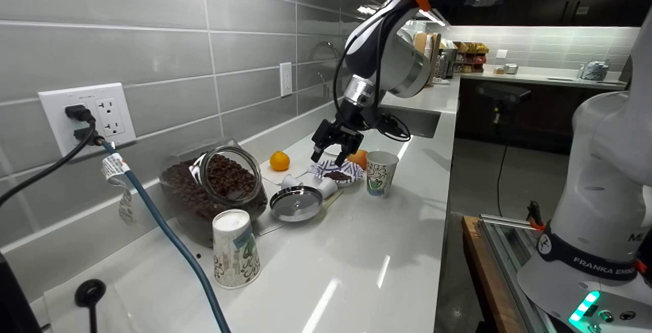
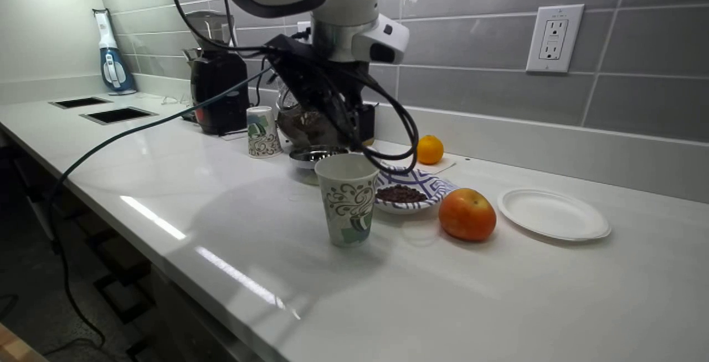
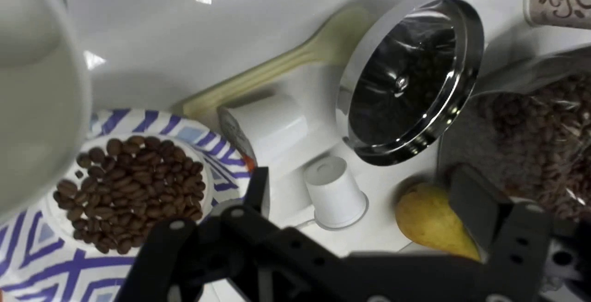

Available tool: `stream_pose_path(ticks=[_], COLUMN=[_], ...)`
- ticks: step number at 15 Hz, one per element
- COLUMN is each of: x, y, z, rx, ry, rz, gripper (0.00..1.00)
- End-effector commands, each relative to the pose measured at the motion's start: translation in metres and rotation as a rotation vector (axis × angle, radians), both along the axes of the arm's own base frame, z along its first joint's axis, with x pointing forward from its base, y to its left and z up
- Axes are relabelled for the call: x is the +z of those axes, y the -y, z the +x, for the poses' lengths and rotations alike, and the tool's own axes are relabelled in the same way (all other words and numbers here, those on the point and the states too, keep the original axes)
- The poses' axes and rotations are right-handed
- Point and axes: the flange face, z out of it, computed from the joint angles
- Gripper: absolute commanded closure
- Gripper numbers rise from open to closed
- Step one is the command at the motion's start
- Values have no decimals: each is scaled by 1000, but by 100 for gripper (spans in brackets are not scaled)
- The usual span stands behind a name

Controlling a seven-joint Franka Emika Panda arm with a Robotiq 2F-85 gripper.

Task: Place the silver lid upside down.

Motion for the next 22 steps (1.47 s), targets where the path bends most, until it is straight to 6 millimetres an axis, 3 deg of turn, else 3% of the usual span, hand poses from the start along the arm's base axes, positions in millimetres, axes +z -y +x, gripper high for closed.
stream_pose_path(ticks=[1, 7, 9, 10, 15, 22], x=[8, 22, 19, 16, 15, 0], y=[-30, -53, -53, -49, -49, -52], z=[-23, -28, -33, -22, -22, -31], rx=[-56, -104, -150, -108, -109, -293], ry=[-8, 65, 51, 40, 37, -68], rz=[52, 163, 159, 142, 142, 270], gripper=[0, 0, 0, 0, 0, 0])
